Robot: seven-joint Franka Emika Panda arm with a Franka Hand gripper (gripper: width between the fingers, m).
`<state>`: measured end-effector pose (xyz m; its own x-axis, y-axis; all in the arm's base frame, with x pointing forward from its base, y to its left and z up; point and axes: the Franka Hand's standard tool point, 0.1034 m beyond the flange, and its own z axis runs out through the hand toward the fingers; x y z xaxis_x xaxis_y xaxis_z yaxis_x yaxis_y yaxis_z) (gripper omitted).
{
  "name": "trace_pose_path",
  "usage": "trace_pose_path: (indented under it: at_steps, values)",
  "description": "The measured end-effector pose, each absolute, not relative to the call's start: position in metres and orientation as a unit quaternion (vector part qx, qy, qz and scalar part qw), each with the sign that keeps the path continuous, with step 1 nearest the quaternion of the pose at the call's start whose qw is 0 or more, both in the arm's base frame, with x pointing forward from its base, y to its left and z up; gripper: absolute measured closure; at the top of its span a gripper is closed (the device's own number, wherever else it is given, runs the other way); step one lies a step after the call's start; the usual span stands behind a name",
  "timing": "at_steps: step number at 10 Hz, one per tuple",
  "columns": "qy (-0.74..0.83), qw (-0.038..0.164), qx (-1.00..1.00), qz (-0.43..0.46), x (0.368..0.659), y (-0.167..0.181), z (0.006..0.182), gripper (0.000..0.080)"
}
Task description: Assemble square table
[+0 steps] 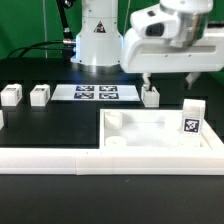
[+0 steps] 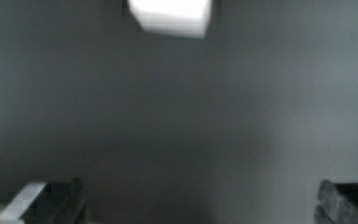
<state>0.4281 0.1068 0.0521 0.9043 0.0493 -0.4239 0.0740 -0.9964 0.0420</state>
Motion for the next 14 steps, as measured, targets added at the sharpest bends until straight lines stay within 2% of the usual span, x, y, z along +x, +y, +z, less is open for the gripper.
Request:
trace_pose_path:
  at_steps: [2, 4, 6, 7, 8, 11, 14]
  values:
    - [0.027, 0.044, 0.948, -0.315, 0.4, 0.106, 0.048, 0.0151]
    - [0.018, 0.052, 0.93, -0.364, 0.395, 0.103, 0.046, 0.0151]
    - [0.006, 0.065, 0.89, -0.451, 0.389, 0.096, 0.045, 0.0151]
    - [-0.03, 0.06, 0.878, -0.474, 0.387, 0.102, 0.036, 0.0151]
    - [-0.045, 0.052, 0.876, -0.478, 0.381, 0.109, 0.028, 0.0151]
    - [-0.046, 0.056, 0.881, -0.468, 0.37, 0.114, 0.012, 0.0151]
    - [-0.054, 0.055, 0.879, -0.471, 0.365, 0.106, 0.007, 0.0151]
